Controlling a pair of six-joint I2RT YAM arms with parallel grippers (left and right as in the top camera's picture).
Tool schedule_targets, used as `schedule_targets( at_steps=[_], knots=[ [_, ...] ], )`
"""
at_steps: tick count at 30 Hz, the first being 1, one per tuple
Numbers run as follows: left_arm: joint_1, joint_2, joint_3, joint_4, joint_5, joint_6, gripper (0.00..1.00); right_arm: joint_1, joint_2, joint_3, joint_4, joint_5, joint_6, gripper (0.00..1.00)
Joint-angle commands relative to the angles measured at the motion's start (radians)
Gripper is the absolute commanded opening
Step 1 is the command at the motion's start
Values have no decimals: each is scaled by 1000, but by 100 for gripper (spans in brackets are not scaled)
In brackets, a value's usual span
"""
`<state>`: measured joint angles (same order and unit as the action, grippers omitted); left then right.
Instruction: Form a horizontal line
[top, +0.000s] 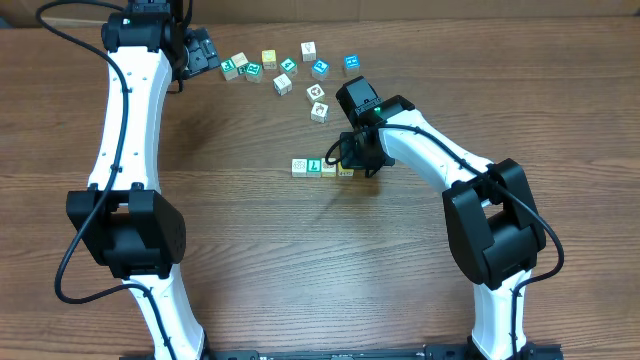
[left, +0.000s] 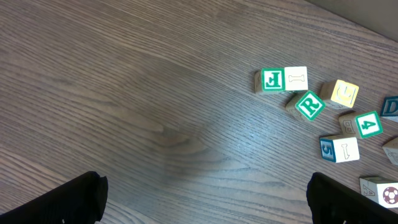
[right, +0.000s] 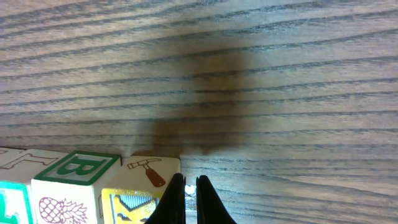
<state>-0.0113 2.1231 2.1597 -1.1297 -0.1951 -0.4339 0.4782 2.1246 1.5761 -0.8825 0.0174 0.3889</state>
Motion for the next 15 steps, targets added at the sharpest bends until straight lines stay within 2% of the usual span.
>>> schedule_targets(
  at_steps=[1, 15],
  knots=[
    [0, -4, 13, 1, -3, 11, 100, 5, 13, -6, 6, -13, 4, 4],
    [0, -4, 13, 1, -3, 11, 100, 5, 13, -6, 10, -23, 22, 4]
  ],
)
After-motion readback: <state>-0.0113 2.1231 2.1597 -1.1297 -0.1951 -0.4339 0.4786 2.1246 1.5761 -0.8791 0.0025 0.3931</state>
